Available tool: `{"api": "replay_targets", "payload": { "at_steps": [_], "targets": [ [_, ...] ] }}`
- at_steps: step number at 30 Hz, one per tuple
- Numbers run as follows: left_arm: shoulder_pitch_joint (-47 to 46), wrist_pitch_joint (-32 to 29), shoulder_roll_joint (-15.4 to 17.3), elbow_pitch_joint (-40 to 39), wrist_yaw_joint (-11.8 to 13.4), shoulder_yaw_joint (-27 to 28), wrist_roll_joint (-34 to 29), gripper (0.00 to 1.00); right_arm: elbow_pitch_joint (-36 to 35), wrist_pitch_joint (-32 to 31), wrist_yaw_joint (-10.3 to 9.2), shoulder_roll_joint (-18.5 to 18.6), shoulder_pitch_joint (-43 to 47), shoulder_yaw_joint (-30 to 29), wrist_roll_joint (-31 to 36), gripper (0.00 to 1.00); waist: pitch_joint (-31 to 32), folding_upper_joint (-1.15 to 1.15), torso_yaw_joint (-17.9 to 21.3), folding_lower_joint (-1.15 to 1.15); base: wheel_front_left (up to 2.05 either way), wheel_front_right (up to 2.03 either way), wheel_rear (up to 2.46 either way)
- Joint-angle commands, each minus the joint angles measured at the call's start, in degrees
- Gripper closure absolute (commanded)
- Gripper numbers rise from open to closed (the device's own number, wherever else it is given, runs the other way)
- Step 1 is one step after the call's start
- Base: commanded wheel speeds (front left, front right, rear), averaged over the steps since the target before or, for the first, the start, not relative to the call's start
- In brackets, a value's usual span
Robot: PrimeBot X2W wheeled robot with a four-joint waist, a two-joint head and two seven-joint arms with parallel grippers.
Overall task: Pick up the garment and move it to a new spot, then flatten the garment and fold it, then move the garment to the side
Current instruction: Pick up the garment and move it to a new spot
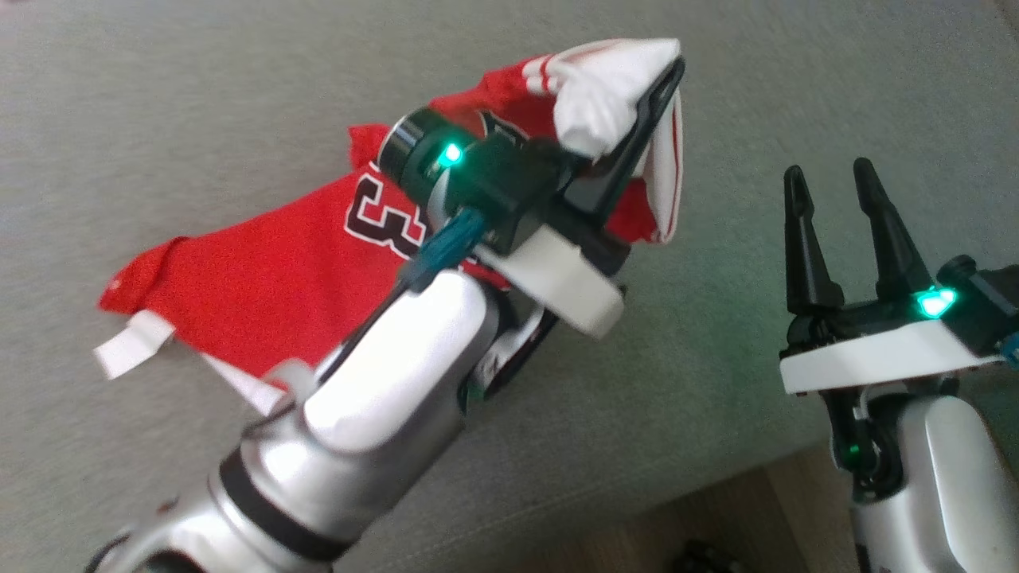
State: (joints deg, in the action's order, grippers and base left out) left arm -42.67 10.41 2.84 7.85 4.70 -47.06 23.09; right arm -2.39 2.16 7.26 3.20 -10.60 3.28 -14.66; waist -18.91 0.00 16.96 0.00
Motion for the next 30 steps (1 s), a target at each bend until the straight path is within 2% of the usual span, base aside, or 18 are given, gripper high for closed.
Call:
{"api": "replay_targets", "payload": {
  "at_steps": [1, 5, 11, 12, 13, 14, 19, 22, 26, 30],
  "targets": [
    [-2.46, 0.45, 0.05, -0.79, 0.52, 0.99, 0.55, 1.00, -1.58, 0.67, 0.23, -0.18, -2.00, 1.33, -0.44, 0.00, -3.37, 0.00, 3.32, 0.00, 0.00, 0.00, 0.00],
    [-6.35, -0.38, 0.04, 6.72, 1.53, -1.62, 2.98, 1.00, -0.55, 1.73, 0.23, -0.26, -2.88, 1.85, -1.04, 0.00, -5.64, 0.00, 5.13, 0.00, 0.00, 0.00, 0.00],
    [-9.01, -3.35, 0.04, 16.94, -0.12, -6.27, 6.69, 0.99, 1.46, 2.88, 0.23, -0.30, -3.62, 2.20, -1.69, 0.00, -6.79, 0.00, 5.08, 0.00, 0.00, 0.00, 0.00],
    [-9.25, -3.69, 0.04, 17.91, -0.43, -7.03, 7.32, 0.65, 1.80, 2.97, 0.23, -0.31, -3.72, 2.20, -1.75, 0.00, -6.70, 0.00, 4.73, 0.00, 0.00, 0.00, 0.00],
    [-9.44, -4.13, 0.04, 18.84, -0.65, -7.84, 7.77, 0.15, 2.12, 3.01, 0.23, -0.31, -3.80, 2.21, -1.77, 0.00, -6.53, 0.00, 4.34, 0.00, 0.00, 0.00, 0.00],
    [-9.51, -4.63, 0.04, 19.60, -1.11, -8.75, 8.33, 0.00, 2.42, 3.03, 0.23, -0.31, -3.88, 2.19, -1.74, 0.00, -6.23, 0.00, 3.86, 0.00, 0.00, 0.00, 0.00],
    [-8.93, -2.42, 0.04, 20.44, -1.32, -11.99, 8.89, 0.00, 3.46, 2.64, 0.23, -0.32, -3.55, 1.49, -0.97, 0.00, -3.34, 0.00, 0.22, 0.00, 0.00, 0.00, 0.00],
    [-7.04, 0.17, 0.11, 20.09, -0.40, -13.15, 8.05, 0.00, 3.40, 2.05, 0.23, -0.32, -2.82, 0.91, -0.16, 0.00, -1.14, 0.00, -2.59, 0.00, 0.00, 0.00, 0.00],
    [-3.32, 2.93, 2.45, 18.38, 2.27, -11.79, 7.70, 0.00, 2.61, 0.93, 0.23, -0.30, -1.57, -0.01, 0.84, 0.00, 1.48, 0.00, -6.55, 0.00, 0.00, 0.00, 0.00],
    [0.27, 4.32, 6.61, 15.21, 6.67, -7.57, 6.92, 0.00, 1.43, -0.32, 0.23, -0.03, -0.16, -1.06, 1.67, 0.00, 3.47, 0.00, -10.32, 0.00, 0.00, 0.00, 0.00]
  ]
}}
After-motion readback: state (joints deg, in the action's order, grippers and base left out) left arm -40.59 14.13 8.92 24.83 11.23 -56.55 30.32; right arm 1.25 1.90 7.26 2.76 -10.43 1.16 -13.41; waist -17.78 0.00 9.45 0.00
